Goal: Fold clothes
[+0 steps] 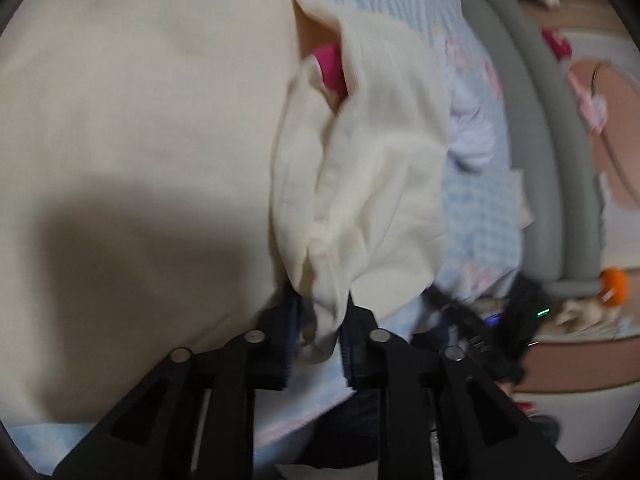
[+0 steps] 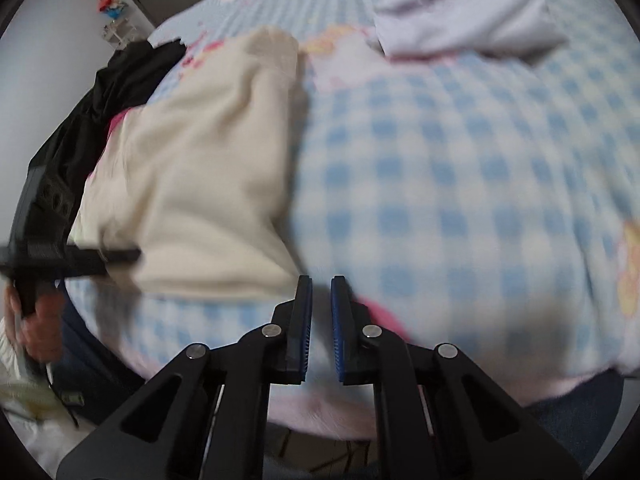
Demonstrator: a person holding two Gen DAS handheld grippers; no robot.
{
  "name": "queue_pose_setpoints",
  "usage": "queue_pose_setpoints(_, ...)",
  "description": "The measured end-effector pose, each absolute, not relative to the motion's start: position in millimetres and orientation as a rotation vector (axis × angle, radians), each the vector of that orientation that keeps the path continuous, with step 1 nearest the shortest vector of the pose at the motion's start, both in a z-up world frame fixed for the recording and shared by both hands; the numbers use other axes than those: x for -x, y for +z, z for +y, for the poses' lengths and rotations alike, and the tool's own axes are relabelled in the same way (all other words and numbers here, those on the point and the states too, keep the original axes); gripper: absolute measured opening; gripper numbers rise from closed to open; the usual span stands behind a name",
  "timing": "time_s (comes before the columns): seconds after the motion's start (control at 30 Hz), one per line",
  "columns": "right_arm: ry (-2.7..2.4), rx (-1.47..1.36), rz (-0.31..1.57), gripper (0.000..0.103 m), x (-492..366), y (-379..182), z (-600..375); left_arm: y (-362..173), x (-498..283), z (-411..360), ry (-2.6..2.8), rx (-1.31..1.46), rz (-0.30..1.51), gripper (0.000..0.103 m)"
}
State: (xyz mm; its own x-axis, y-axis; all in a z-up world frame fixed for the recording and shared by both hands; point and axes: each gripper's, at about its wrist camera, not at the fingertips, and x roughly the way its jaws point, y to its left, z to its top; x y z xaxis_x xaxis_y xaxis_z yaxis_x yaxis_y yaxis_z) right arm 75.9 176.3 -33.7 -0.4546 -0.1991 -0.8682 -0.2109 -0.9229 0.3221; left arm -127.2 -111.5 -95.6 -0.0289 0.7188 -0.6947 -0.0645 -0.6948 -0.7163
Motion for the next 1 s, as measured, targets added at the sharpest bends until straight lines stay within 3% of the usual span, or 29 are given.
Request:
queue_pose_setpoints(0.03, 2.6, 1.642, 0.659, 0.008, -80, -33, 181, -86, 131, -120, 1.84, 1.65, -0.685, 0.053)
queue_pose_setpoints(0.1, 2.64, 1.588, 0.696, 0.01, -75, -18, 190, -71, 144, -127, 1.919, 1.588, -0.665, 0.053)
queue_pose_setpoints(0.2, 2.698, 1.503, 0.752, 0.032, -67, 5, 203, -65, 167, -118, 1.949, 1.571, -0.661, 0.053)
queue_pose_setpoints(0.3, 2.743, 1.492, 0.729, 0.039, -24, 18, 199, -73, 185, -92, 1.937, 1.611, -0.619, 0.054)
queue_pose_setpoints(0.37, 2.758, 1.525, 0.734, 0.049, 8, 19, 194, -77, 191, -75, 1.917, 1.623, -0.6, 0.048)
queue_pose_setpoints(0.4, 2.762, 1.554, 0.737, 0.057, 21, 17, 189, -77, 193, -66, 1.917, 1.615, -0.575, 0.042)
queue_pose_setpoints(0.43, 2.768, 1.578, 0.744, 0.066, 32, 12, 187, -76, 196, -57, 1.922, 1.619, -0.531, 0.029)
queue_pose_setpoints(0.5, 2.751, 1.658, 0.736, 0.072, 57, -6, 181, -78, 200, -39, 1.94, 1.659, -0.434, 0.023)
queue_pose_setpoints(0.53, 2.728, 1.702, 0.744, 0.062, 67, -18, 177, -77, 202, -33, 1.938, 1.662, -0.403, 0.02)
queue_pose_setpoints(0.6, 2.696, 1.776, 0.824, 0.034, 75, -38, 174, -71, 205, -24, 1.927, 1.64, -0.373, 0.016)
queue_pose_setpoints(0.7, 2.751, 1.67, 0.857, 0.019, 64, -30, 179, -51, 206, -13, 1.91, 1.556, -0.38, 0.016)
queue_pose_setpoints(0.83, 2.777, 1.521, 0.868, 0.015, 48, -17, 195, -43, 212, -18, 1.914, 1.492, -0.445, 0.016)
queue_pose_setpoints(0.93, 2.772, 1.426, 0.86, 0.013, 38, -13, 207, -76, 215, -25, 1.901, 1.64, -0.429, 0.019)
queue_pose_setpoints(1.0, 2.67, 1.498, 0.844, 0.014, 39, -28, 217, -93, 215, -40, 1.83, 1.689, -0.538, 0.02)
